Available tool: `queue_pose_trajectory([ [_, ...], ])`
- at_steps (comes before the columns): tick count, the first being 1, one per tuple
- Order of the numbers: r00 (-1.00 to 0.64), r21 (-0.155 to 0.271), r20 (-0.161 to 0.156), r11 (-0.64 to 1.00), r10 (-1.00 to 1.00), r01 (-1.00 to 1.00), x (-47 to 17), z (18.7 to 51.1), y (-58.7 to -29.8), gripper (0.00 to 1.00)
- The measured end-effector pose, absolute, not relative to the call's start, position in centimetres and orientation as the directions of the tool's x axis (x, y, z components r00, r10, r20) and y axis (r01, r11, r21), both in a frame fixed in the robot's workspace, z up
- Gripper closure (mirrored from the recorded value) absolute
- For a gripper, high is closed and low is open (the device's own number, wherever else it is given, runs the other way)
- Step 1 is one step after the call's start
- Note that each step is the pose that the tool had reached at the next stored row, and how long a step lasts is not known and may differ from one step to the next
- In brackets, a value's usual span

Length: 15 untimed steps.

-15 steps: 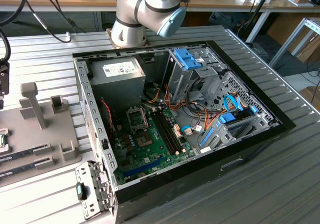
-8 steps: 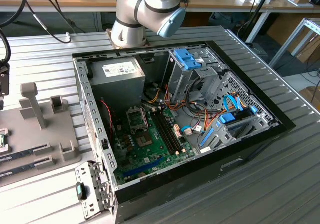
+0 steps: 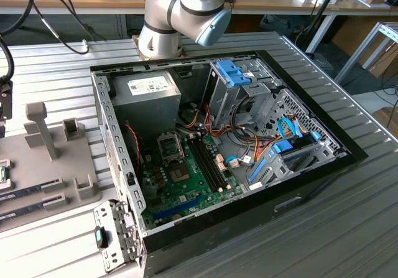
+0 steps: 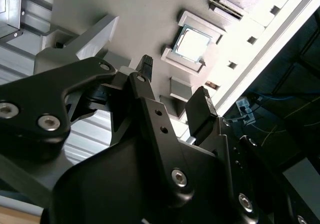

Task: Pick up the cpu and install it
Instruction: 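Pick up the cpu and move it towards the insertion slot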

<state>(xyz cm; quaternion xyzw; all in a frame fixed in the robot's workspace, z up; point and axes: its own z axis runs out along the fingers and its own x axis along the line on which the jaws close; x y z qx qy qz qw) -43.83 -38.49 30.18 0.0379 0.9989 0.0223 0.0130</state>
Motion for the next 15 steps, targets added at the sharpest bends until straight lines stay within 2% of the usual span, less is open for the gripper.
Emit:
queue_pose_trajectory([
  [15,-0.997,0.046,-0.024,0.996,0.076,0.075,-43.87,29.68,-38.49,0.46],
])
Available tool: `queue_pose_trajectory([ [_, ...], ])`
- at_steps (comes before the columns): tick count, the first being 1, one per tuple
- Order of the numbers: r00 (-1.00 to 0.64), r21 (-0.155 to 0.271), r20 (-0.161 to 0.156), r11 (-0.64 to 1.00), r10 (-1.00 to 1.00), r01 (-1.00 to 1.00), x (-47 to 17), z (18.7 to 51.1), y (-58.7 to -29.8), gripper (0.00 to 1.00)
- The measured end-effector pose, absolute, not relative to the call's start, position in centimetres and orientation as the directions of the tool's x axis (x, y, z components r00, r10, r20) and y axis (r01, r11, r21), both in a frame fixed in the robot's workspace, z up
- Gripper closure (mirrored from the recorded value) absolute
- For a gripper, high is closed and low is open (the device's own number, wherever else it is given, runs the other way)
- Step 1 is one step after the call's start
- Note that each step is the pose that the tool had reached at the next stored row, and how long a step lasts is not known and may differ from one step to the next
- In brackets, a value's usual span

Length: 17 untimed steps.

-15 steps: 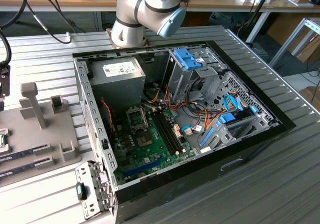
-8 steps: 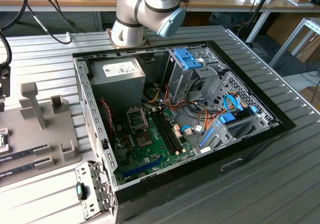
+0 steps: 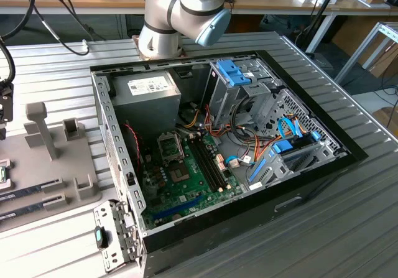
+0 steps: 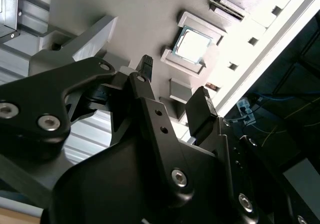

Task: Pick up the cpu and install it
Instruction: 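Pick up the cpu and move it towards the insertion slot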

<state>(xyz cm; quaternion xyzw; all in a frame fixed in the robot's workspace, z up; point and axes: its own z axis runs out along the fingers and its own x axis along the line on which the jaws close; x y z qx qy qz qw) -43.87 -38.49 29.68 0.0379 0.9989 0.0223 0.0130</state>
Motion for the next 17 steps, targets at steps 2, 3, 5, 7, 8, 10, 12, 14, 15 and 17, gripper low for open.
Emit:
queue_pose_trajectory([
  [2,-0.997,0.046,-0.024,0.996,0.076,0.075,-43.88,29.62,-38.49,0.46],
  [3,-0.997,0.046,-0.024,0.996,0.076,0.075,-43.88,29.59,-38.49,0.46],
  [5,-0.997,0.046,-0.024,0.996,0.076,0.075,-43.88,29.53,-38.49,0.46],
  [7,-0.997,0.046,-0.024,0.996,0.076,0.075,-43.88,29.48,-38.49,0.46],
  [8,-0.997,0.046,-0.024,0.996,0.076,0.075,-43.88,29.45,-38.49,0.46],
  [10,-0.997,0.046,-0.024,0.996,0.076,0.075,-43.89,29.38,-38.49,0.46],
  [12,-0.997,0.046,-0.024,0.996,0.076,0.075,-43.89,29.32,-38.49,0.46],
  [14,-0.997,0.046,-0.024,0.996,0.076,0.075,-43.91,29.27,-38.49,0.46],
  [15,-0.997,0.046,-0.024,0.996,0.076,0.075,-43.93,29.24,-38.49,0.46],
  [17,-0.997,0.046,-0.024,0.996,0.076,0.075,-43.97,29.21,-38.49,0.46],
])
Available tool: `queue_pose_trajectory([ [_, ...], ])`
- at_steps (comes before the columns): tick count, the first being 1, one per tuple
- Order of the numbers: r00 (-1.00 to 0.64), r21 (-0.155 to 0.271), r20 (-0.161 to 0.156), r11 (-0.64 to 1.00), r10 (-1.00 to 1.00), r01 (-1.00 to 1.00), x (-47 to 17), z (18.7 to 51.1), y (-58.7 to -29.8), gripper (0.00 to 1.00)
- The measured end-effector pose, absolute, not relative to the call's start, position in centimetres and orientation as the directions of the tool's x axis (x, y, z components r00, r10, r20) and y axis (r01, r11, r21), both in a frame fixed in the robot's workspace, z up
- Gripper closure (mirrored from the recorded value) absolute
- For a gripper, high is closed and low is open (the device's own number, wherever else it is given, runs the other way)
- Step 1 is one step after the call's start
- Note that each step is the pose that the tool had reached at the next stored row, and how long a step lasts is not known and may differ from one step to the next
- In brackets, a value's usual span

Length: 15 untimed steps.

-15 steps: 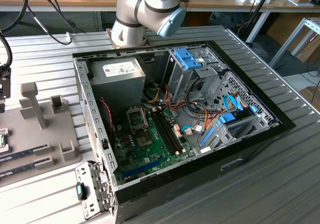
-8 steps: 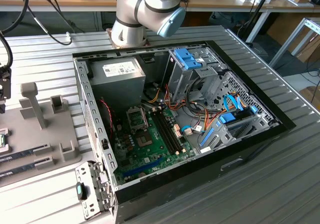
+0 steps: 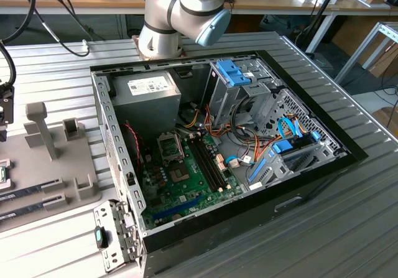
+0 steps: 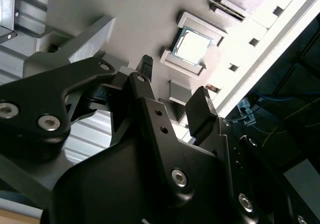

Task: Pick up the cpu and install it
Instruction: 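Pick up the cpu and move it towards the insertion slot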

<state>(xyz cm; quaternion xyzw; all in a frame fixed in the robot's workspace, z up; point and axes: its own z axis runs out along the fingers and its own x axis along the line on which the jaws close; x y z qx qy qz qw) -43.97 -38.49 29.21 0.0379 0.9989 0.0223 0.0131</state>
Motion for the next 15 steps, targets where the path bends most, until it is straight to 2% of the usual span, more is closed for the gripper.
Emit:
queue_pose_trajectory([
  [15,-0.997,0.046,-0.024,0.996,0.076,0.075,-44.18,28.86,-38.49,0.46],
])
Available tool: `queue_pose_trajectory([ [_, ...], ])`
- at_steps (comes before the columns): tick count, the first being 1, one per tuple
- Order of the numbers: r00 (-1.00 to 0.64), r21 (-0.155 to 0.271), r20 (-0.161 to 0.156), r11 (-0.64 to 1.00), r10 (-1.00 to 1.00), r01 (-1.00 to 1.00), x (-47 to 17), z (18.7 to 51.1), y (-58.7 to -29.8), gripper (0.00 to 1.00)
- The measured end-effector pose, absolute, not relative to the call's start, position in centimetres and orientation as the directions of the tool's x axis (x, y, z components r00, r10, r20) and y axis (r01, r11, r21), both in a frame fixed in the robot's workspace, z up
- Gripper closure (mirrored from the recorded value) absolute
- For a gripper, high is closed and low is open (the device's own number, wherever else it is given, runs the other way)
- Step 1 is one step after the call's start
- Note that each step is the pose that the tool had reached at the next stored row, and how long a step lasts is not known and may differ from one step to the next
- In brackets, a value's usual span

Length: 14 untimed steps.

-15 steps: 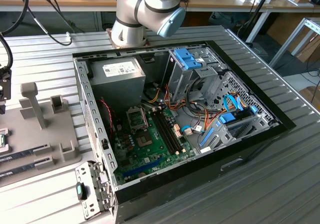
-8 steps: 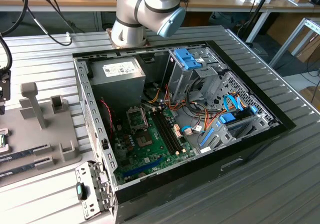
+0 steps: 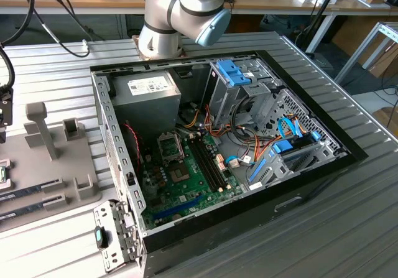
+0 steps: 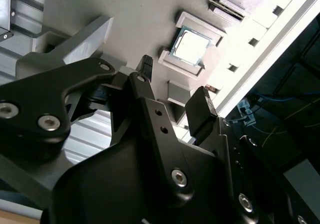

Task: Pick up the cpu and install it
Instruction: 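Pick up the cpu and move it towards the insertion slot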

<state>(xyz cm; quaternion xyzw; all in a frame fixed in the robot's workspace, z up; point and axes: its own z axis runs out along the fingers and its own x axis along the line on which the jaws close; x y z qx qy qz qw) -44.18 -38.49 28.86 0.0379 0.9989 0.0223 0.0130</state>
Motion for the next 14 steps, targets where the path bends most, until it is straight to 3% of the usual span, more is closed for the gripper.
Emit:
queue_pose_trajectory([
  [14,-0.997,0.046,-0.024,0.996,0.076,0.075,-44.26,28.48,-38.49,0.46],
])
